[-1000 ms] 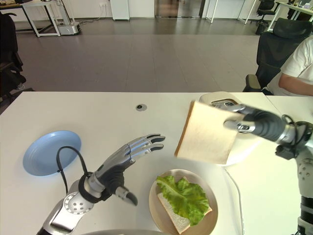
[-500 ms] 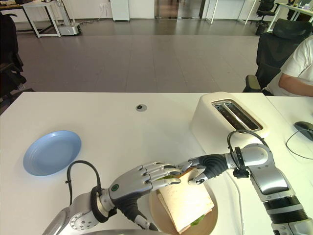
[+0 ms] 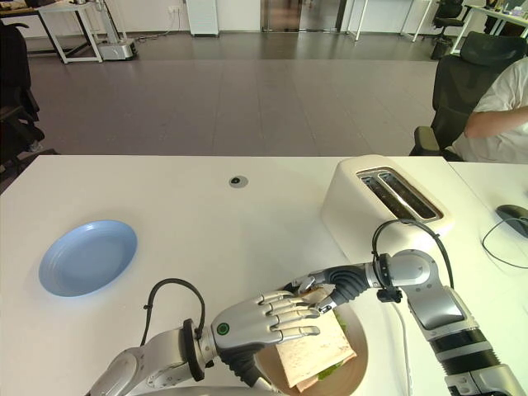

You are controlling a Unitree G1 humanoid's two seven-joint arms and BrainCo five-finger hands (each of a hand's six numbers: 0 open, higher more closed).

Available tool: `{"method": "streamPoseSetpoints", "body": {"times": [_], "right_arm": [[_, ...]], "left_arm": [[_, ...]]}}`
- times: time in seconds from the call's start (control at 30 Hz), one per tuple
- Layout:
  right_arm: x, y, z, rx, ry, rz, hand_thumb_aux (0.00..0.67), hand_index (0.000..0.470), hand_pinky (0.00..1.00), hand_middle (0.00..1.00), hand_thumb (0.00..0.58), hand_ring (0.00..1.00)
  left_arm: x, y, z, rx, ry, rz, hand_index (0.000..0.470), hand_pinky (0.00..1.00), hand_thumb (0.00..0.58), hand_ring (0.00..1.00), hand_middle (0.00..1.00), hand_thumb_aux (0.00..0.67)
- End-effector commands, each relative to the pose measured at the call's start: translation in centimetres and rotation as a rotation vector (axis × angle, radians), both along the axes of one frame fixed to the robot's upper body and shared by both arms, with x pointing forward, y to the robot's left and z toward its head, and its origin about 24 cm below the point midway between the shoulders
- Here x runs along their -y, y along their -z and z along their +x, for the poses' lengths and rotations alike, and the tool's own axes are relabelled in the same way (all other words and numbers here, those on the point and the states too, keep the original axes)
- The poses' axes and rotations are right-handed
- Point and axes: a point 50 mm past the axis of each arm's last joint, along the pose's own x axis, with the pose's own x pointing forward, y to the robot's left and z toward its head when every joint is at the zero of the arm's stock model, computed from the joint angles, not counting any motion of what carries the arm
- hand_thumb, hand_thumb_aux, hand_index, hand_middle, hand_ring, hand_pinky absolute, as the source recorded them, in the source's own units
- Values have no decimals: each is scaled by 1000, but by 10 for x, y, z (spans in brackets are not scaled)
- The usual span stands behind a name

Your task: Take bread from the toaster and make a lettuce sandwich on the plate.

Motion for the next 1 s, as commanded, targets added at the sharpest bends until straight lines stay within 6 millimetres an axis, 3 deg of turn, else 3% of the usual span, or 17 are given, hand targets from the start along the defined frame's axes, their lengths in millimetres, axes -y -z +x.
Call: {"method": "streamPoseSetpoints", "body": {"times": [0.03, 0.07, 0.13, 0.23, 0.27, 0.3, 0.33, 0.37, 0.5, 0.57, 0.67, 0.7, 0.73, 0.77, 0.8, 0.83, 1.0], "right_arm": [[-2, 5, 2, 4, -2, -32, 670, 470, 0, 0, 580, 0], [-2, 5, 3, 11, 1, -33, 670, 470, 0, 0, 580, 0], [-2, 4, 3, 22, 7, -29, 536, 376, 0, 0, 557, 0], [-3, 3, 5, 35, 11, -21, 444, 311, 0, 0, 514, 0], [-2, 1, 6, 44, 15, -19, 386, 271, 0, 0, 476, 0], [-2, -1, 8, 59, 23, -14, 305, 214, 0, 0, 408, 0], [-2, -4, 10, 75, 33, -5, 102, 72, 0, 0, 164, 0], [-1, -8, 14, 100, 50, 10, 0, 0, 0, 0, 0, 0], [3, -31, 26, 202, 143, 121, 0, 0, 0, 0, 0, 0], [13, -49, 26, 239, 177, 183, 0, 0, 0, 0, 0, 0], [38, -69, 8, 243, 122, 209, 0, 0, 0, 0, 0, 0], [53, -64, -14, 185, 36, 125, 0, 0, 259, 259, 0, 259], [68, -60, -31, 121, 1, 40, 0, 0, 271, 271, 0, 271], [81, -63, -40, 105, 31, 0, 137, 96, 729, 729, 212, 729], [92, -64, -47, 102, 60, -36, 502, 352, 1000, 1000, 543, 1000], [99, -65, -52, 98, 92, -55, 670, 470, 1000, 1000, 580, 1000], [103, -52, -74, 24, 75, -134, 670, 470, 1000, 1000, 580, 1000]], "left_arm": [[9, 30, -44, -31, 245, 205, 0, 0, 0, 0, 0, 0], [8, 36, -45, -16, 250, 255, 0, 0, 0, 0, 0, 0], [2, 49, -44, -6, 251, 338, 0, 0, 0, 0, 0, 0], [-4, 62, -46, -16, 246, 404, 0, 0, 0, 0, 0, 0], [-5, 65, -47, -25, 248, 413, 0, 0, 0, 0, 0, 0], [-5, 68, -49, -30, 251, 422, 0, 0, 0, 0, 0, 0], [-5, 71, -50, -33, 253, 430, 0, 0, 0, 0, 0, 0], [-6, 73, -51, -27, 254, 444, 0, 0, 0, 0, 0, 0], [-9, 78, -48, 5, 245, 484, 13, 0, 31, 0, 0, 18], [-10, 79, -45, 16, 231, 481, 7, 0, 18, 0, 0, 11], [-9, 79, -38, 46, 194, 456, 0, 0, 0, 0, 0, 0], [-8, 78, -35, 56, 174, 436, 0, 0, 0, 0, 0, 0], [-8, 77, -31, 72, 156, 419, 0, 0, 0, 0, 0, 0], [-9, 71, -26, 85, 126, 387, 0, 0, 0, 0, 0, 0], [-11, 63, -20, 98, 90, 346, 0, 0, 0, 0, 0, 0], [-13, 53, -15, 109, 56, 302, 0, 0, 0, 0, 0, 0], [-24, -11, -1, 28, -61, -113, 0, 0, 0, 0, 0, 0]]}}
